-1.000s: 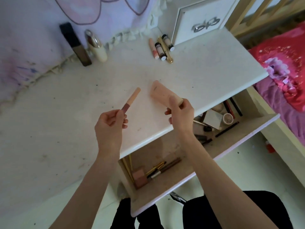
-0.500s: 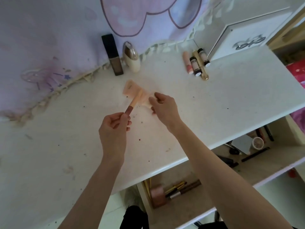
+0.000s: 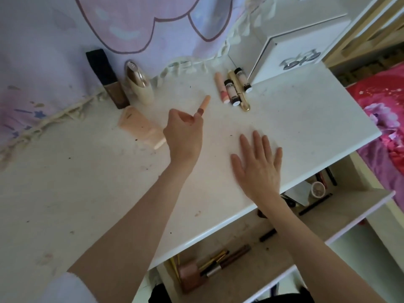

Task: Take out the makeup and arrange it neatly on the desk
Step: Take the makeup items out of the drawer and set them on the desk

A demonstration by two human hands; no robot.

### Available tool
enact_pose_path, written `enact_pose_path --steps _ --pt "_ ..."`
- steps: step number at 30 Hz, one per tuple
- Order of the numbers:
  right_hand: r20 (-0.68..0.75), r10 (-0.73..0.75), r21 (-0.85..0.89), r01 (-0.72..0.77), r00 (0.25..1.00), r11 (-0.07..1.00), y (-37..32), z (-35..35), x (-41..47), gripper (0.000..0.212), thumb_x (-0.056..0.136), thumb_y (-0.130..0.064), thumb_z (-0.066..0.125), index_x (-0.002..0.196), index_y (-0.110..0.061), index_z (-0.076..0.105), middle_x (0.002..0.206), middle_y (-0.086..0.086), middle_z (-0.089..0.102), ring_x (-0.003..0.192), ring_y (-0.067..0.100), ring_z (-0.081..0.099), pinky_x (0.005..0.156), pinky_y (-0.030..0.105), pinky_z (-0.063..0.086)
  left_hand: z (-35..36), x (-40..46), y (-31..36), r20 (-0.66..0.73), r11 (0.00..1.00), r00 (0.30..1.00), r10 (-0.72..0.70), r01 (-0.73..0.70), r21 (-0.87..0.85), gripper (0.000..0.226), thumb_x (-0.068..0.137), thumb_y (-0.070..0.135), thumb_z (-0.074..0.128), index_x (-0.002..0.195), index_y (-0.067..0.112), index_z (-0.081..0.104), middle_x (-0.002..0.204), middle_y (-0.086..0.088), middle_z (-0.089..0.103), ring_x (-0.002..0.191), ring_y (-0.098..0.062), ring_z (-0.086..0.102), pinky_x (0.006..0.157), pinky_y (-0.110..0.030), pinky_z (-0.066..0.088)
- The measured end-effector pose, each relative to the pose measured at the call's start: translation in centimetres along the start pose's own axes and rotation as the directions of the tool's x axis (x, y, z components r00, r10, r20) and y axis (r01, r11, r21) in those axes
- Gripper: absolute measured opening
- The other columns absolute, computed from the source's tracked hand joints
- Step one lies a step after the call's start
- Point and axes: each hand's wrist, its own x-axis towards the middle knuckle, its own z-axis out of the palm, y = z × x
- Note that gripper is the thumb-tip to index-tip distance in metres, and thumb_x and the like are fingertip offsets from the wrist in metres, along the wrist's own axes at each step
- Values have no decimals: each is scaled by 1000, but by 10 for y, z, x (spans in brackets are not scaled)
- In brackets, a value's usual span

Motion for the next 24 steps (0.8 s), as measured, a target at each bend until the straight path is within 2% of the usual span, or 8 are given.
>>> enact_pose_path --steps 3,6,9,13,16,18,21,24 --pt "23 20 -68 -18 1000 998 9 5 1 64 88 -60 -4 146 -35 -12 158 -3 -11 144 19 -13 114 47 -14 25 14 1 34 985 995 96 -99 138 17 88 18 54 77 15 41 70 9 46 61 -5 43 56 -8 33" --pt "26 25 -77 -23 999 997 10 8 2 61 87 -60 -8 140 -36 -24 156 -4 -17 143 18 -18 113 47 -18 46 22 0 86 959 982 167 -182 218 14 91 21 50 99 10 48 85 -4 59 82 -21 52 68 -24 38" --pt "26 23 -64 -21 999 998 10 8 3 58 87 -61 -9 136 -36 -29 156 -4 -20 142 18 -22 111 47 -20 64 28 3 152 922 963 221 -258 289 25 91 26 53 108 9 52 100 -12 63 101 -28 53 88 -36 40" --pt "35 17 -57 -15 999 998 10 8 3 58 86 -61 -10 135 -36 -30 155 -4 -22 141 18 -25 111 49 -21 76 32 1 228 861 933 278 -348 372 30 91 32 53 114 12 58 115 -11 53 110 -29 45 96 -34 33" --pt "37 17 -61 -15 999 998 10 8 4 58 86 -60 -10 135 -35 -30 155 -3 -21 142 19 -23 112 50 -19 71 26 -8 277 739 890 362 -455 496 28 95 30 43 114 15 56 121 -9 49 114 -30 40 93 -36 30" --pt "31 13 -68 -11 999 998 10 9 4 59 86 -60 -9 136 -35 -28 156 -3 -20 142 20 -23 111 50 -19 62 21 -17 330 624 847 416 -530 574 31 95 27 39 123 16 51 130 -5 46 123 -26 35 98 -36 24" --pt "26 6 -75 -4 1000 997 11 9 5 63 87 -61 -7 143 -34 -21 156 -2 -18 142 20 -21 111 50 -19 46 9 -34 468 456 785 407 -618 640 46 98 27 32 141 13 32 150 -6 28 140 -23 19 112 -39 9" --pt "34 -3 -81 5 999 997 11 8 5 65 88 -60 -5 146 -32 -16 157 -2 -16 143 20 -19 113 51 -16 25 -18 -51 546 346 753 367 -655 672 50 100 31 24 147 15 20 156 -6 15 144 -25 8 115 -42 0"
